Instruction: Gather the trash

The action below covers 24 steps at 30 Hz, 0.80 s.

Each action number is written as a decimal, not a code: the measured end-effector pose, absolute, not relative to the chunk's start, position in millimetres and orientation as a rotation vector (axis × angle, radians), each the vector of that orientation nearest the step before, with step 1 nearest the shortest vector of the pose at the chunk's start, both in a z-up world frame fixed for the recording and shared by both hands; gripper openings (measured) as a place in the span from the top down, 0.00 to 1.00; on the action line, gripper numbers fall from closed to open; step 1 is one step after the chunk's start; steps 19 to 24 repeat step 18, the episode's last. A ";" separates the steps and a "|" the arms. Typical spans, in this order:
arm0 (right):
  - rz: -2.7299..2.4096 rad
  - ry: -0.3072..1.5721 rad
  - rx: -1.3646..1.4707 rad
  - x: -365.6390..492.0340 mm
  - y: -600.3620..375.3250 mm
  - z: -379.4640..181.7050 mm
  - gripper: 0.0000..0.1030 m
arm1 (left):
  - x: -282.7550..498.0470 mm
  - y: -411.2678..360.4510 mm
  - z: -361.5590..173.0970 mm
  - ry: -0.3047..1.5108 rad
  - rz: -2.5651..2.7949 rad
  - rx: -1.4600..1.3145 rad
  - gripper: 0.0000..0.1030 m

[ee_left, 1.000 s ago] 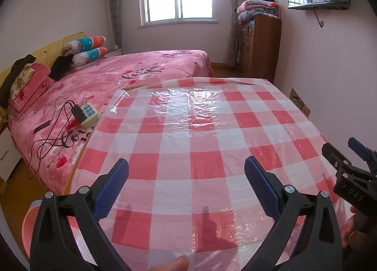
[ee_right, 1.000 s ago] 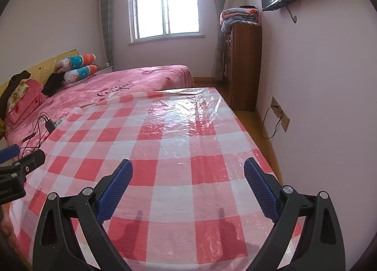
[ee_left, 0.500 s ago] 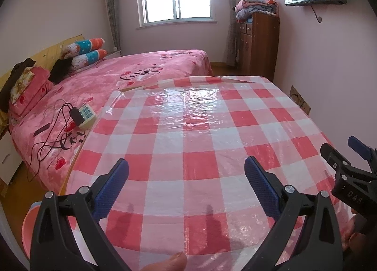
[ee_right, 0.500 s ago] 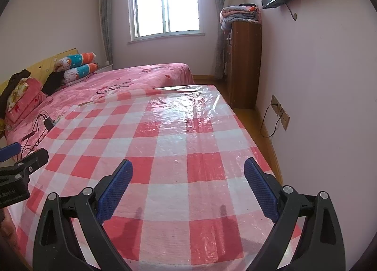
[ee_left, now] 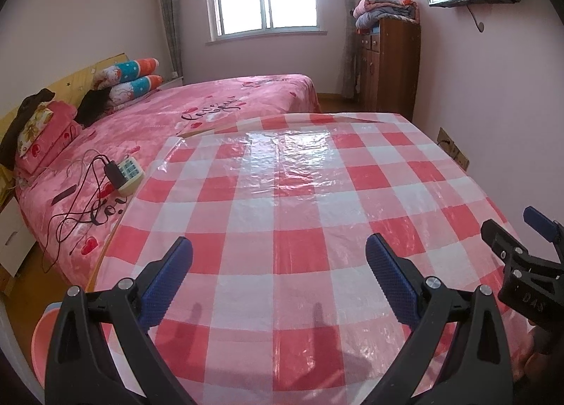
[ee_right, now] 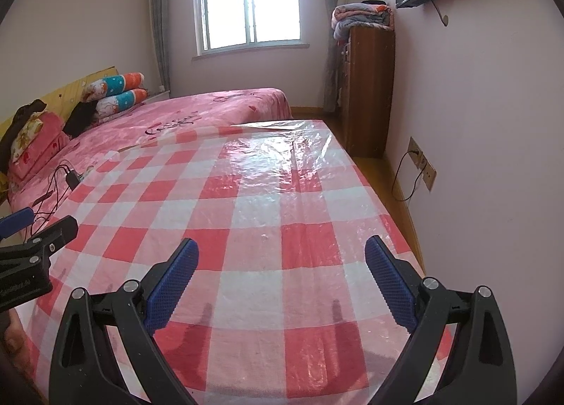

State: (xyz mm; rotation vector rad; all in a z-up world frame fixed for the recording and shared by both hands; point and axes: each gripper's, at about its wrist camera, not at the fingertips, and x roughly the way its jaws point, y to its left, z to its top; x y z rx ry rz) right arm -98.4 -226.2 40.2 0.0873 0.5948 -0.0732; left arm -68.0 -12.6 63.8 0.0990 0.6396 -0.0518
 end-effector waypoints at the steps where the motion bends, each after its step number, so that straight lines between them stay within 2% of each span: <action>1: -0.073 0.599 0.088 -97.4 -226.0 39.4 0.09 | -66.9 -11.7 62.8 0.642 -0.053 0.094 0.04; 8: -0.063 0.651 0.111 -83.8 -227.6 32.4 0.09 | -48.6 -10.1 48.5 0.702 -0.056 0.068 0.04; 18: -0.048 0.808 0.122 -44.6 -220.9 13.3 0.08 | -9.0 -11.0 6.6 0.899 -0.035 0.017 0.04; 24: -0.048 0.808 0.122 -44.6 -220.9 13.3 0.08 | -9.0 -11.0 6.6 0.899 -0.035 0.017 0.04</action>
